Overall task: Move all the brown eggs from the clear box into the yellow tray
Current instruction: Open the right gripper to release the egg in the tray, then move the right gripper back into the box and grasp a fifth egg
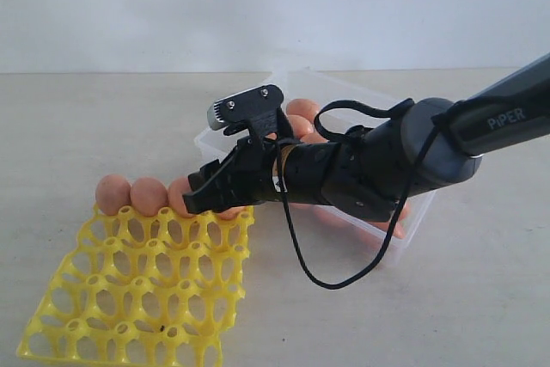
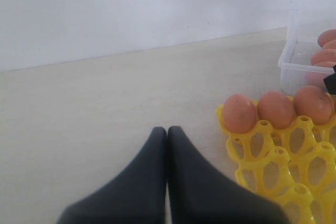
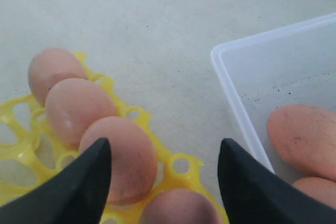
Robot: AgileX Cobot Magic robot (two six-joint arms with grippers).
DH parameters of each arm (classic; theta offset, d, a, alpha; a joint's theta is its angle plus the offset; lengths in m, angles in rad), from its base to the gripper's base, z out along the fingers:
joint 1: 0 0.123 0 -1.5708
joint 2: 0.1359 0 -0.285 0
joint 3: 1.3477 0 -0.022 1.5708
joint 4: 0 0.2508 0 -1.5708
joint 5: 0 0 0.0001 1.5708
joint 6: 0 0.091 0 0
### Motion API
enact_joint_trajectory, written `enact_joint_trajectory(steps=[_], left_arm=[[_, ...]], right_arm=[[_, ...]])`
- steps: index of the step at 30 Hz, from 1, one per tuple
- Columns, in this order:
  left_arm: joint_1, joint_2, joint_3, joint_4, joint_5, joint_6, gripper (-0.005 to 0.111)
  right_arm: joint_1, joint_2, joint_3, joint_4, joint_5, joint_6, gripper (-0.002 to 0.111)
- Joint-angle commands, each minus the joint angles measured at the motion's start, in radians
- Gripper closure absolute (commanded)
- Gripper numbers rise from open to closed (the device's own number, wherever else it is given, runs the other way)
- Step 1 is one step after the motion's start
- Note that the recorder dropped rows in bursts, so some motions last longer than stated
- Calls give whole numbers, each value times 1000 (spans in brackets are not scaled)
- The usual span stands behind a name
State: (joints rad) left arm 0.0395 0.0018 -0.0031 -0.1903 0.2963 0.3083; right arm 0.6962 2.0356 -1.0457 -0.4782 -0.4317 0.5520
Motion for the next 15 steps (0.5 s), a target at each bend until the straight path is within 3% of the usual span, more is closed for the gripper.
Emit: enact_joint_trajectory(steps=[1,4,6,7,8,13,15], left_arm=[[-6,-2,3,1,-8,5,111],[-6,-2,3,1,-8,5,111],[-6,-2,3,1,-8,5,111],[-6,-2,3,1,-8,5,111],[-6,-2,3,1,-8,5,111],[-6,-2,3,1,-8,5,111],[-6,-2,3,1,-8,5,111]], right_arm=[[-8,-18,-3,6,-6,-2,50],[-8,-93,-3,6,3,-2,55],[-8,-173,-3,6,41,-2,70],[-8,-266,-3,6,129,-2,92],[-8,-303,-3,3,180,-5,104],[-25,-463,-3,-58,990,-292,108],[-79,-463,-5,-36,1132,-255,108]])
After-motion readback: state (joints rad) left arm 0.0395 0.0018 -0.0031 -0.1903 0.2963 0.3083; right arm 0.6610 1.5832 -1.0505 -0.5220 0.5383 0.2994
